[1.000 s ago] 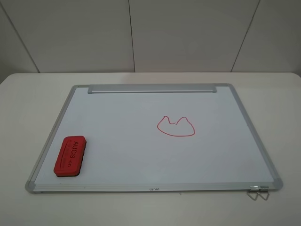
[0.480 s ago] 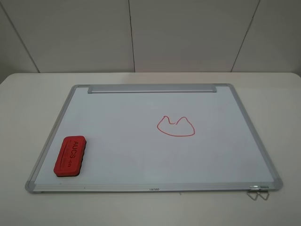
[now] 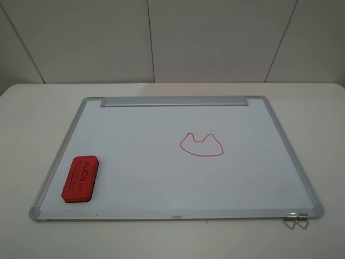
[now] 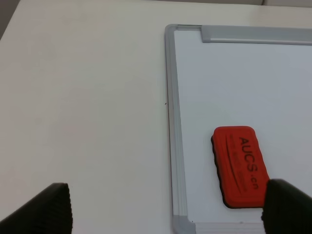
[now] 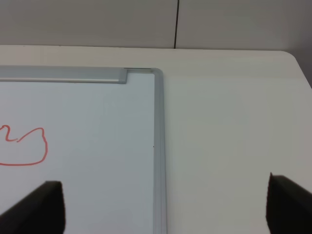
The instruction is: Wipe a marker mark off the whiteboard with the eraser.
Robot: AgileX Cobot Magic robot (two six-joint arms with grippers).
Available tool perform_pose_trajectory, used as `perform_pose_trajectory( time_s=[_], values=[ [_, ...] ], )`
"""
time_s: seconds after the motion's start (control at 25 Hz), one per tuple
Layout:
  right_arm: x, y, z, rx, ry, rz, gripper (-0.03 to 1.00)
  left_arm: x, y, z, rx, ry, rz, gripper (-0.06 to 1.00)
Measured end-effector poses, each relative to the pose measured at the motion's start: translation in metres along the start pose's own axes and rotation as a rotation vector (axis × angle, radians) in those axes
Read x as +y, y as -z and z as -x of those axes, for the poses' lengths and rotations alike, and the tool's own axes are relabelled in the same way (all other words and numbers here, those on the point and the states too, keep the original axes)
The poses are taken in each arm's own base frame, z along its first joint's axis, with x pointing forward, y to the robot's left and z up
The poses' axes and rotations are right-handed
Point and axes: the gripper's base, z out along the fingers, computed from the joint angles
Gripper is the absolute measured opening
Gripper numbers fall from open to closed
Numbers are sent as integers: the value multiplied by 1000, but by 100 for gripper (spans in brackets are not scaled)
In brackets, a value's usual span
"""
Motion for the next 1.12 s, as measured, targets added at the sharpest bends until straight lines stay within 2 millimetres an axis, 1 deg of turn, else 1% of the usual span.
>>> perform_pose_trajectory(
  time_s=[1.12],
  values=[
    [0, 0, 0, 0, 0, 0, 71, -1, 0, 0, 2, -18, -15, 77]
  ],
)
